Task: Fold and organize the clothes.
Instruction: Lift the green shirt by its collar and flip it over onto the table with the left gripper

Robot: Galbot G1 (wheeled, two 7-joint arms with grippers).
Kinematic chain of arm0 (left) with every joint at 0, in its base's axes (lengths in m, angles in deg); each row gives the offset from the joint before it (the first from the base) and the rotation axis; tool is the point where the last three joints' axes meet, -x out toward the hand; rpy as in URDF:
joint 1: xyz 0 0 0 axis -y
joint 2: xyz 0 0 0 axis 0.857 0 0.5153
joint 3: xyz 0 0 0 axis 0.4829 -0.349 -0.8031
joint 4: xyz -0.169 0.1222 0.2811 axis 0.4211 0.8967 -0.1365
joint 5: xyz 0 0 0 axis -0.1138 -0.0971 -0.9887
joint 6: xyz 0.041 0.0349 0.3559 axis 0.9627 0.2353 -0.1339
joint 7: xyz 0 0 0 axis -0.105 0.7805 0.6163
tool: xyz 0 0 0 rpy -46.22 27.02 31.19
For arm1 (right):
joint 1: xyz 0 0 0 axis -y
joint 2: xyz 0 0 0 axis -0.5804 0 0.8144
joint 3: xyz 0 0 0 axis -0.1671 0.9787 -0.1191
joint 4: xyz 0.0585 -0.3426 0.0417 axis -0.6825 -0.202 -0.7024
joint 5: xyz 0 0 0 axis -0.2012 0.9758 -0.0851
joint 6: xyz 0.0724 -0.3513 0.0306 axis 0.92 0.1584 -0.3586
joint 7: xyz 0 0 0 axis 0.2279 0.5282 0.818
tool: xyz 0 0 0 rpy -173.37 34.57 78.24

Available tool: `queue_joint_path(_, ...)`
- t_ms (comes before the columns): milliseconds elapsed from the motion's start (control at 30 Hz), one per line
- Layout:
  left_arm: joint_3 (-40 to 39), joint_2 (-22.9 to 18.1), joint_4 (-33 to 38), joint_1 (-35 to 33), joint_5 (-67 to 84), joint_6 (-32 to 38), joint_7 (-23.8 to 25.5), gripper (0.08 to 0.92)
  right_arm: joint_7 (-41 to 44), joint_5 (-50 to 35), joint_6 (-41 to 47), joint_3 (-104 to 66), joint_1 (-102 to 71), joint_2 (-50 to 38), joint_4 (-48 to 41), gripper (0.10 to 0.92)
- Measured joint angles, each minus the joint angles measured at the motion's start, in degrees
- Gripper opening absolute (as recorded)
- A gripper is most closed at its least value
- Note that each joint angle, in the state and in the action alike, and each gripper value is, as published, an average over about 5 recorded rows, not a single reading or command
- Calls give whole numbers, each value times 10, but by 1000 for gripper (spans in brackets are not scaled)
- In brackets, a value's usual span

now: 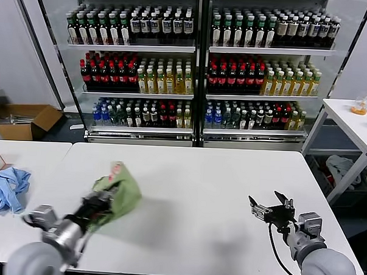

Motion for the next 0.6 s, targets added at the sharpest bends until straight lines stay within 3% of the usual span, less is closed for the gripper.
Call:
queue_joint_path(267,-150,-81,-37,49,-59,12,-15,113,2,8,-3,-7,-5,8,-8,823)
queue_joint_path(600,-278,-173,-148,125,-118,24,-21,116,6,9,-7,-9,2,10,-21,823)
